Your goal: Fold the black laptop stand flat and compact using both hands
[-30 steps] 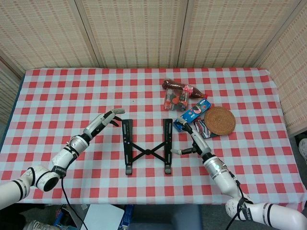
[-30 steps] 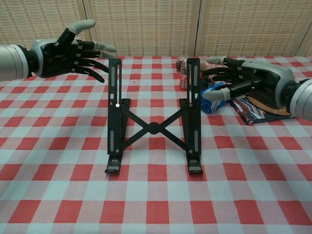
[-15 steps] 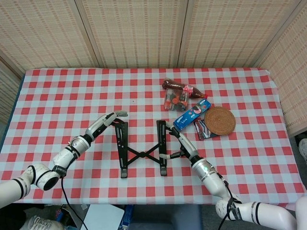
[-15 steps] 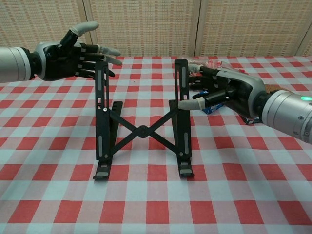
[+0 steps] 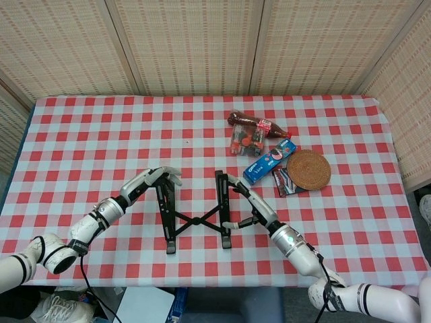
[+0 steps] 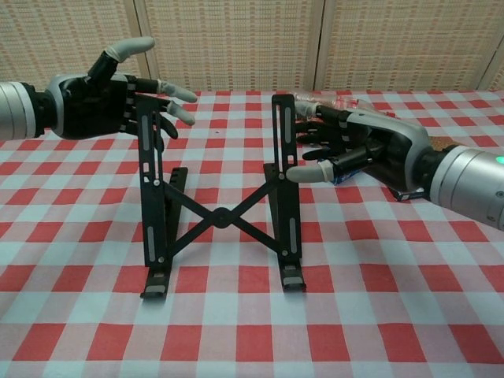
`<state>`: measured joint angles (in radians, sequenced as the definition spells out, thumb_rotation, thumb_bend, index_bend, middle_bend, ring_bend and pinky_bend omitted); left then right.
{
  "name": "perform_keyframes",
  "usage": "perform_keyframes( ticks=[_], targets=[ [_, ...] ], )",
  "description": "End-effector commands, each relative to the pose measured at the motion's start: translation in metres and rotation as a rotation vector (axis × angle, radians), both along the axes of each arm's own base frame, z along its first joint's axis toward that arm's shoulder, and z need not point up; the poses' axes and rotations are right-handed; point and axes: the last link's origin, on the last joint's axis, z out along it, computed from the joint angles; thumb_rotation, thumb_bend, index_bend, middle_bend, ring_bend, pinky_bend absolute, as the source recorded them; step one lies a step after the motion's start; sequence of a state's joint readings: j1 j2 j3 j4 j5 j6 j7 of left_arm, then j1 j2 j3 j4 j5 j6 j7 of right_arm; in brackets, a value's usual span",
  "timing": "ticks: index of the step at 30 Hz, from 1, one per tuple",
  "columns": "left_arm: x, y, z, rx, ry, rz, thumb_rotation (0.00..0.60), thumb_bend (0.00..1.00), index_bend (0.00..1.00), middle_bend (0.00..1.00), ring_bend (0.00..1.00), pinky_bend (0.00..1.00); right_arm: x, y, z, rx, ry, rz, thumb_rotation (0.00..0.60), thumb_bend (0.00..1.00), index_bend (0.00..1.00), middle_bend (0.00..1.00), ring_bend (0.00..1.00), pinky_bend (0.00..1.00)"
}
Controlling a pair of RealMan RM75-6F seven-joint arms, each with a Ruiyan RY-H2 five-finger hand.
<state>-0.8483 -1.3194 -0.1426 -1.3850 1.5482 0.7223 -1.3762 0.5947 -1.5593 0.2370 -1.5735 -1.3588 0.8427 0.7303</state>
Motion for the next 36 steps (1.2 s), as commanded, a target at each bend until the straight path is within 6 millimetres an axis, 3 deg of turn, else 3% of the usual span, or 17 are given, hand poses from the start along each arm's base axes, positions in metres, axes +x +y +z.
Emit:
perform_keyframes(
  ticks=[1, 19, 30, 36],
  targets=[
    [-0.002, -0.010, 0.006, -0.021, -0.010, -0.035, 0.087, 0.23, 0.29, 0.42, 0.45, 0.52, -0.005, 0.006, 0.006, -0.005, 0.003, 0.051, 0.600, 0.03, 0.03, 0.10, 0.02, 0.07],
    [-0.015, -0.066, 0.041, -0.082, 0.006, -0.248, 0.094, 0.23, 0.30, 0.43, 0.45, 0.52, -0.023, 0.050, 0.037, -0.003, 0.030, 0.237, 0.600, 0.03, 0.03, 0.12, 0.02, 0.07],
    [-0.019, -0.082, 0.049, -0.082, 0.048, -0.309, 0.092, 0.23, 0.31, 0.43, 0.45, 0.52, -0.014, 0.040, 0.043, -0.041, 0.032, 0.276, 0.600, 0.03, 0.03, 0.12, 0.02, 0.07],
    [-0.020, -0.084, 0.050, -0.081, 0.058, -0.312, 0.090, 0.23, 0.31, 0.43, 0.45, 0.52, -0.006, 0.034, 0.032, -0.031, -0.005, 0.266, 0.600, 0.03, 0.03, 0.14, 0.03, 0.07]
  ],
)
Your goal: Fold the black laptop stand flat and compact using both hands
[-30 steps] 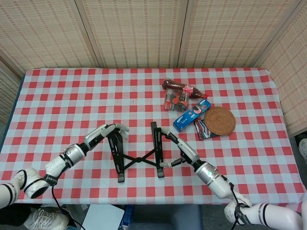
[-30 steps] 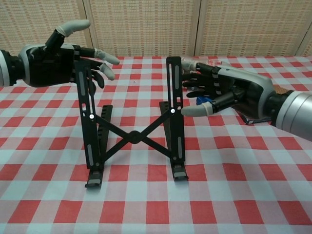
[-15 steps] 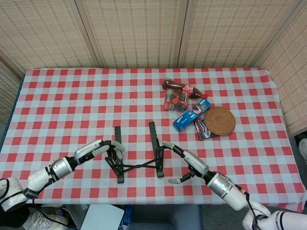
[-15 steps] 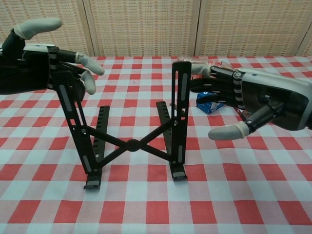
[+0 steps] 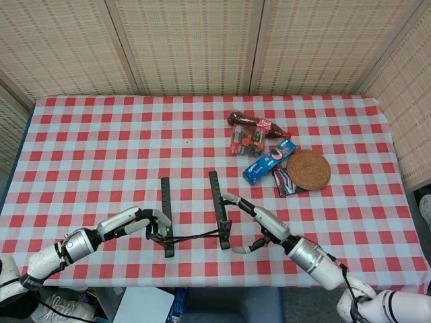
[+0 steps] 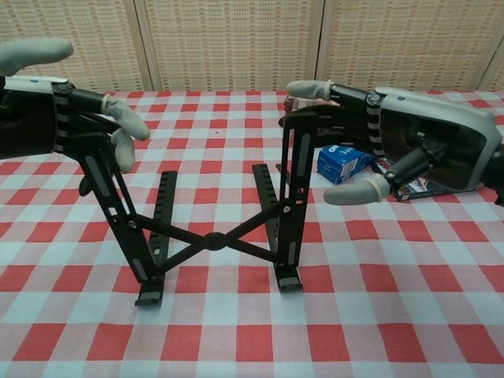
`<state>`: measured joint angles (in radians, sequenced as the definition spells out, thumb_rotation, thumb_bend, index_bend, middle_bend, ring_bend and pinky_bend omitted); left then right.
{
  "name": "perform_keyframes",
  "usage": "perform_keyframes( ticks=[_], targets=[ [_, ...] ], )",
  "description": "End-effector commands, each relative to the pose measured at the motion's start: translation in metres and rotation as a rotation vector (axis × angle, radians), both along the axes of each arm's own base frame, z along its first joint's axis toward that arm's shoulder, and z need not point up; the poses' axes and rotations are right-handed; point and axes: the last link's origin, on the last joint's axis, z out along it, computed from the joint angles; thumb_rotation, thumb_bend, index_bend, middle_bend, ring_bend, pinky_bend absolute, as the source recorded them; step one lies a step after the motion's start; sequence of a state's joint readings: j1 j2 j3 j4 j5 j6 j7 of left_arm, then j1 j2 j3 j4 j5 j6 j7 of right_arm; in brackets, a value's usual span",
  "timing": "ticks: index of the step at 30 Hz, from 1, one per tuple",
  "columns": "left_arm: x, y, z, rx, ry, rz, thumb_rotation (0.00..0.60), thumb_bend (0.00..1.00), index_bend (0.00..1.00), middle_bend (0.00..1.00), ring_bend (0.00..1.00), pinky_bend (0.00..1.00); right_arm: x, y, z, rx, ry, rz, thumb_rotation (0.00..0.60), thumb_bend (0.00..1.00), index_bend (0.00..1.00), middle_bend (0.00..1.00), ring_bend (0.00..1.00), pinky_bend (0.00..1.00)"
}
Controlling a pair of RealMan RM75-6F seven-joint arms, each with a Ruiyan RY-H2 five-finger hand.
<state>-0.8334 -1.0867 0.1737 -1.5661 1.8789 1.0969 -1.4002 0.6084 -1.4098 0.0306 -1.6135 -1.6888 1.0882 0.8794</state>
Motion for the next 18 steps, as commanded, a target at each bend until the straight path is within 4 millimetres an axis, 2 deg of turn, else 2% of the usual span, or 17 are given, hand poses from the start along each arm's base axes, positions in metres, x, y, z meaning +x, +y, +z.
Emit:
perform_keyframes(
  ticks=[1, 9, 18],
  targets=[
    [0.000, 0.000, 0.000, 0.002, 0.004, 0.000, 0.090, 0.23, 0.31, 0.43, 0.45, 0.52, 0.004, -0.002, -0.009, 0.021, -0.017, -0.007, 0.600, 0.03, 0.03, 0.15, 0.03, 0.07],
    [0.000, 0.000, 0.001, 0.008, 0.010, 0.005, 0.087, 0.23, 0.31, 0.43, 0.45, 0.52, 0.011, 0.003, -0.038, 0.115, -0.032, -0.002, 0.600, 0.04, 0.03, 0.15, 0.03, 0.07],
    [0.001, 0.000, 0.002, 0.009, 0.015, -0.001, 0.094, 0.23, 0.31, 0.43, 0.45, 0.52, 0.004, 0.015, -0.045, 0.209, -0.068, -0.072, 0.600, 0.06, 0.03, 0.15, 0.03, 0.07]
  ],
)
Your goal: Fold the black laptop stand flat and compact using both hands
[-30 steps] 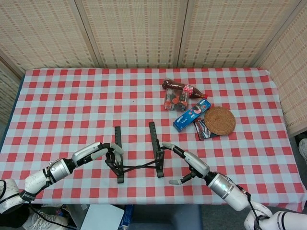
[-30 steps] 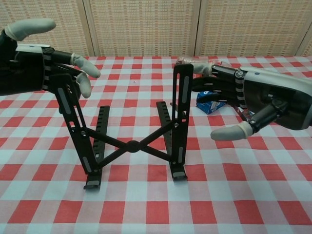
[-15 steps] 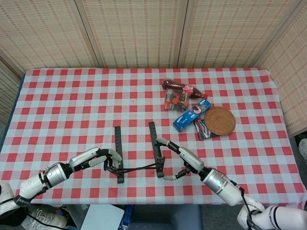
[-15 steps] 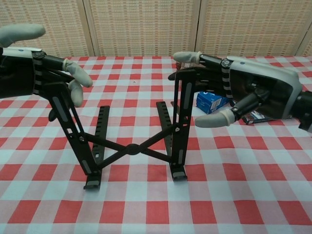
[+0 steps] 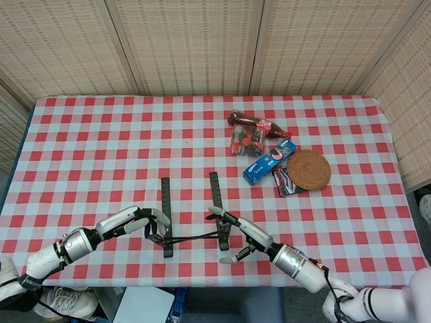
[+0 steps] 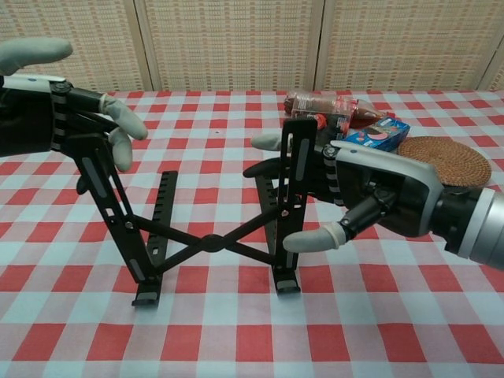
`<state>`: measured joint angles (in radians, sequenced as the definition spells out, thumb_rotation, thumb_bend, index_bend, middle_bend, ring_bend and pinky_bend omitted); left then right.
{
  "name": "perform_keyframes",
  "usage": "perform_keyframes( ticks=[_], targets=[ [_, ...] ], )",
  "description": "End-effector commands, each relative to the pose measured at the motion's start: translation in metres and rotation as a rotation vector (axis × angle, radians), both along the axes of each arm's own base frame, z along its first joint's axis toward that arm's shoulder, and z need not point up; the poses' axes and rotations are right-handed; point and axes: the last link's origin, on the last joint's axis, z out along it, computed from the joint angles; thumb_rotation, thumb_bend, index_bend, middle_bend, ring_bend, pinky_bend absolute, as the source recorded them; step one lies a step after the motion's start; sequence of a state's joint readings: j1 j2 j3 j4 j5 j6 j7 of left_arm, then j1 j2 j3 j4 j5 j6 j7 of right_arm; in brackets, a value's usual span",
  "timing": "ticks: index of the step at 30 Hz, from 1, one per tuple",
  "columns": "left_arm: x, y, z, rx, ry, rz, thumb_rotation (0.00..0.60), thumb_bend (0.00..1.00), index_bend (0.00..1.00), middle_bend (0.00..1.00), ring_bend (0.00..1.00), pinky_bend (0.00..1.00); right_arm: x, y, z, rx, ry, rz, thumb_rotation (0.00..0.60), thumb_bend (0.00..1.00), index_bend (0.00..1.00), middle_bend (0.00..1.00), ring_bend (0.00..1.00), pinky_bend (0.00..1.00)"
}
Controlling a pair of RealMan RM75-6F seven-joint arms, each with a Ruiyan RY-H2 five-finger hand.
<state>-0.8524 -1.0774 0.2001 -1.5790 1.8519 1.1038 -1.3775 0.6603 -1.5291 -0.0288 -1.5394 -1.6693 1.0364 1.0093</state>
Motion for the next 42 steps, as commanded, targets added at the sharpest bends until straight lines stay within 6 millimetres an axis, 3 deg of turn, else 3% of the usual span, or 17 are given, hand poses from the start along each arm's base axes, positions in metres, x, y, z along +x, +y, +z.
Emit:
perform_keyframes(
  ticks=[1, 19, 24, 30, 33, 36, 42],
  targets=[
    [0.001, 0.000, 0.000, 0.000, 0.001, -0.003, 0.092, 0.23, 0.31, 0.43, 0.45, 0.52, -0.003, 0.004, -0.001, 0.039, -0.015, -0.042, 0.600, 0.07, 0.03, 0.15, 0.03, 0.07],
    [0.001, -0.002, 0.003, 0.012, 0.006, 0.004, 0.091, 0.23, 0.31, 0.43, 0.45, 0.52, -0.014, 0.024, -0.005, 0.292, -0.103, -0.265, 0.600, 0.15, 0.03, 0.15, 0.03, 0.07],
    [-0.001, 0.001, 0.006, 0.036, -0.003, 0.009, 0.119, 0.23, 0.31, 0.43, 0.45, 0.52, -0.013, 0.025, -0.002, 0.297, -0.112, -0.268, 0.600, 0.15, 0.03, 0.15, 0.03, 0.07],
    [-0.010, 0.006, 0.012, 0.162, 0.025, -0.038, 0.142, 0.23, 0.29, 0.42, 0.40, 0.52, -0.006, 0.016, 0.011, 0.203, -0.116, -0.201, 0.600, 0.16, 0.03, 0.15, 0.03, 0.07],
    [-0.017, 0.005, 0.016, 0.216, 0.055, -0.080, 0.155, 0.23, 0.26, 0.35, 0.32, 0.52, -0.001, 0.011, 0.021, 0.152, -0.115, -0.185, 0.600, 0.16, 0.03, 0.15, 0.03, 0.07],
    [-0.023, 0.001, 0.017, 0.244, 0.091, -0.129, 0.184, 0.23, 0.25, 0.26, 0.23, 0.46, 0.005, 0.008, 0.034, 0.117, -0.131, -0.172, 0.600, 0.16, 0.03, 0.15, 0.03, 0.07],
    [-0.033, -0.006, 0.014, 0.296, 0.189, -0.210, 0.258, 0.23, 0.22, 0.22, 0.18, 0.35, 0.016, -0.003, 0.062, 0.034, -0.136, -0.140, 0.600, 0.16, 0.03, 0.15, 0.03, 0.07]
  ],
)
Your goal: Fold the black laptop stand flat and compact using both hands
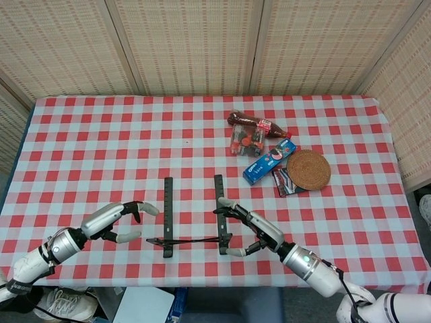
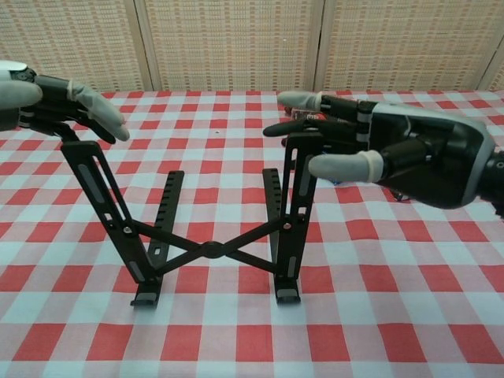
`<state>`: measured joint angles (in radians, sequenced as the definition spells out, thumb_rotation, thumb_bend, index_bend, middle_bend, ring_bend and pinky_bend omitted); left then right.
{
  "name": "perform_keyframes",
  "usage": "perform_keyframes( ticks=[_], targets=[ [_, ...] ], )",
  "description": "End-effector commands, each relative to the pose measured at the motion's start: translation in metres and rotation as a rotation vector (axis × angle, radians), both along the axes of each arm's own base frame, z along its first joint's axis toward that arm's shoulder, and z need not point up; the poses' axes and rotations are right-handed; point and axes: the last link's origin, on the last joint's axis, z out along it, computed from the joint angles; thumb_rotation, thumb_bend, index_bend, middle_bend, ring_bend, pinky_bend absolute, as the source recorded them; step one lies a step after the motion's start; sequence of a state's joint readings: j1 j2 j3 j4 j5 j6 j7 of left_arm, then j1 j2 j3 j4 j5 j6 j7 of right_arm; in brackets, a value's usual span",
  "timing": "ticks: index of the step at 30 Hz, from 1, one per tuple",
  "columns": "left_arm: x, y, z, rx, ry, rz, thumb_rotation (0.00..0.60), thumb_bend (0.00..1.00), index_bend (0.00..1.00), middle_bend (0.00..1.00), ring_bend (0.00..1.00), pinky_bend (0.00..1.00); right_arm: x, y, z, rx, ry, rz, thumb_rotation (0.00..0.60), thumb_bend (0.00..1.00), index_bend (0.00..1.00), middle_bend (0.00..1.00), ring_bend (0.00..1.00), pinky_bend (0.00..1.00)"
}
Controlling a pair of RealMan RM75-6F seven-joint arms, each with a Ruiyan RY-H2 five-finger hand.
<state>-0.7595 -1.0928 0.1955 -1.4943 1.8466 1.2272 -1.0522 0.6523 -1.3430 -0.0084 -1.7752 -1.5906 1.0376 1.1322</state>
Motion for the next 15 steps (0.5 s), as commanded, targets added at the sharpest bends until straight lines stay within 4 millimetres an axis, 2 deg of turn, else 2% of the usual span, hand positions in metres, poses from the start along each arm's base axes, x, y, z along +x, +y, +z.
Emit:
perform_keyframes(
  ticks=[1, 7, 15],
  targets=[
    [-0.007, -0.005, -0.003, 0.036, 0.065, -0.038, 0.269, 0.23, 0.22, 0.21, 0.18, 0.35, 0.006, -0.007, 0.016, -0.051, 0.002, 0.009, 0.600, 0.16, 0.03, 0.15, 0.03, 0.07],
    [-0.014, -0.013, -0.015, 0.069, 0.128, -0.037, 0.308, 0.23, 0.23, 0.20, 0.18, 0.34, 0.008, -0.014, 0.031, -0.102, 0.012, -0.004, 0.600, 0.16, 0.03, 0.15, 0.03, 0.07],
    [-0.015, -0.021, -0.053, 0.079, 0.197, -0.040, 0.337, 0.23, 0.31, 0.20, 0.18, 0.34, 0.001, -0.015, 0.030, -0.100, 0.026, -0.029, 0.600, 0.15, 0.03, 0.15, 0.03, 0.07]
  ],
)
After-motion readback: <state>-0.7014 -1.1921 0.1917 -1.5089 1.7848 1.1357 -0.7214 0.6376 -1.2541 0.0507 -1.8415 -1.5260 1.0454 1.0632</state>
